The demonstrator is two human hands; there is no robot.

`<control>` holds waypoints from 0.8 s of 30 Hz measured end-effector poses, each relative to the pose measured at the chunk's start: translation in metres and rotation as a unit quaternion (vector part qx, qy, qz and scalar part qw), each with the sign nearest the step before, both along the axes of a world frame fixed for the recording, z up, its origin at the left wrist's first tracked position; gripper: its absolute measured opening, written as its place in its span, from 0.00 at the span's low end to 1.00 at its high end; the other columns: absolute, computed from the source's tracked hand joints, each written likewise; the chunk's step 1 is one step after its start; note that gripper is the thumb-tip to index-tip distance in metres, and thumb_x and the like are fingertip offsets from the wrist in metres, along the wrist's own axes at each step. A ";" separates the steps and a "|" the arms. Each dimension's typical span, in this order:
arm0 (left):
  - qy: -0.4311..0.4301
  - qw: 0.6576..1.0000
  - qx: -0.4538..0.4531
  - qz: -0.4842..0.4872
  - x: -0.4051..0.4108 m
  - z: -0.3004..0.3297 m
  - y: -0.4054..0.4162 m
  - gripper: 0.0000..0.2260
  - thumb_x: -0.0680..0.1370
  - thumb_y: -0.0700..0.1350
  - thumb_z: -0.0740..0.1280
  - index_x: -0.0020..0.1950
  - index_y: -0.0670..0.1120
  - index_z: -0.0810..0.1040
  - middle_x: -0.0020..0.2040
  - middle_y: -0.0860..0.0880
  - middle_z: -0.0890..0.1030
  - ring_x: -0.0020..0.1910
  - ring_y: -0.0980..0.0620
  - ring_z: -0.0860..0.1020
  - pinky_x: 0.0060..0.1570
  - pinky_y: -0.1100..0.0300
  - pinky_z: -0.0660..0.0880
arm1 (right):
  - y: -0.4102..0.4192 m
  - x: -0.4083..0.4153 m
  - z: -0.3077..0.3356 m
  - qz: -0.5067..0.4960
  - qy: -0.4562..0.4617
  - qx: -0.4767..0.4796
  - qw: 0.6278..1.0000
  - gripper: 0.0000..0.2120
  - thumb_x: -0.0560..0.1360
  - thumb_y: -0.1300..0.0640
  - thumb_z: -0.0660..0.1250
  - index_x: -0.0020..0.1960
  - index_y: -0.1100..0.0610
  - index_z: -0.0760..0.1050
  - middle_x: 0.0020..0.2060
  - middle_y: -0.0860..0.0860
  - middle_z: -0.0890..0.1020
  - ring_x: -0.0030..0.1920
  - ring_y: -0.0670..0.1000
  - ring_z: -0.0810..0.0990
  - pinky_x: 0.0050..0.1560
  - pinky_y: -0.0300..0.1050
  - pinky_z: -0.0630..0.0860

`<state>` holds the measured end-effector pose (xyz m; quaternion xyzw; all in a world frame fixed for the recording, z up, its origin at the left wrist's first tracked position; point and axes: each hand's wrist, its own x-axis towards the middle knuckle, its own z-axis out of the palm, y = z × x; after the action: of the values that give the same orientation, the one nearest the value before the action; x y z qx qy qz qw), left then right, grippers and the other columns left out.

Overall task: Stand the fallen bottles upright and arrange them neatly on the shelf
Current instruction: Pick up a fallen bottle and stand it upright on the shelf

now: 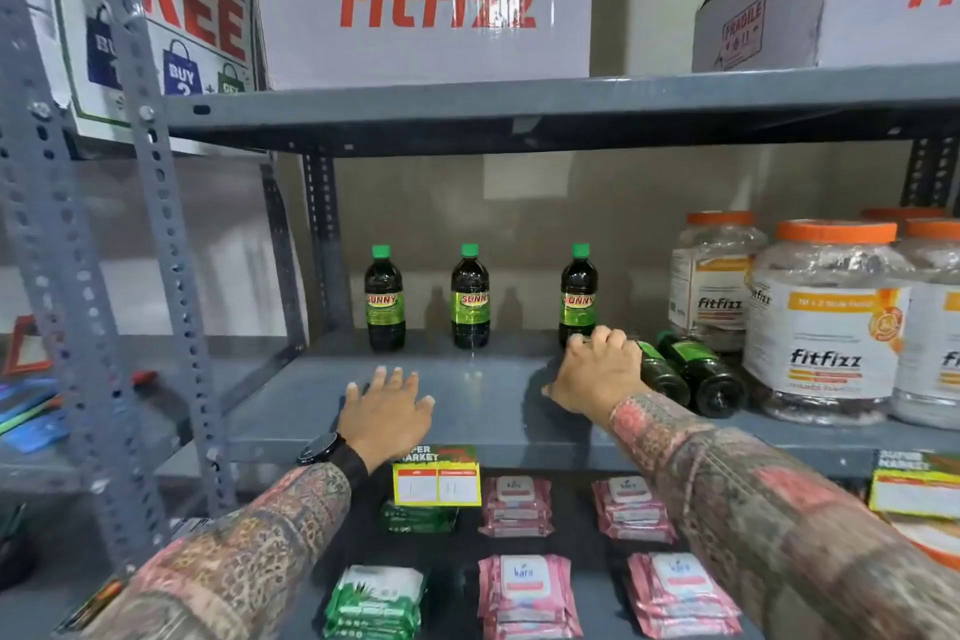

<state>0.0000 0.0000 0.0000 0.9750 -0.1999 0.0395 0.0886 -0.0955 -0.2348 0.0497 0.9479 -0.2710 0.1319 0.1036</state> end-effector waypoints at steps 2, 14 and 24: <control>0.046 0.999 0.007 -0.002 0.003 -0.001 0.003 0.29 0.87 0.57 0.46 0.87 0.47 0.51 0.88 0.47 0.49 0.87 0.45 0.46 0.82 0.36 0.43 | 0.001 0.003 0.001 -0.027 0.009 -0.009 1.000 0.33 0.78 0.36 0.66 0.74 0.57 0.69 0.66 0.58 0.74 0.67 0.60 0.74 0.65 0.56 0.74; 0.062 0.997 0.010 0.041 0.041 -0.009 0.069 0.32 0.86 0.62 0.43 0.87 0.48 0.48 0.88 0.49 0.47 0.87 0.47 0.46 0.83 0.39 0.40 | 0.030 0.036 -0.008 0.091 -0.060 0.117 0.987 0.35 0.72 0.34 0.72 0.68 0.58 0.71 0.65 0.60 0.77 0.66 0.63 0.76 0.65 0.58 0.75; 0.045 0.996 0.009 0.081 0.054 -0.011 0.088 0.30 0.86 0.57 0.44 0.87 0.46 0.49 0.88 0.49 0.48 0.87 0.48 0.47 0.84 0.43 0.41 | 0.124 0.109 -0.012 0.210 -0.020 0.173 0.962 0.37 0.68 0.35 0.78 0.66 0.54 0.68 0.62 0.57 0.82 0.64 0.64 0.78 0.63 0.59 0.74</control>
<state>0.0545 0.0880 -0.0112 0.9896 -0.1164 0.0011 0.0851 0.0130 -0.1110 0.0378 0.9840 -0.0870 0.1212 -0.0974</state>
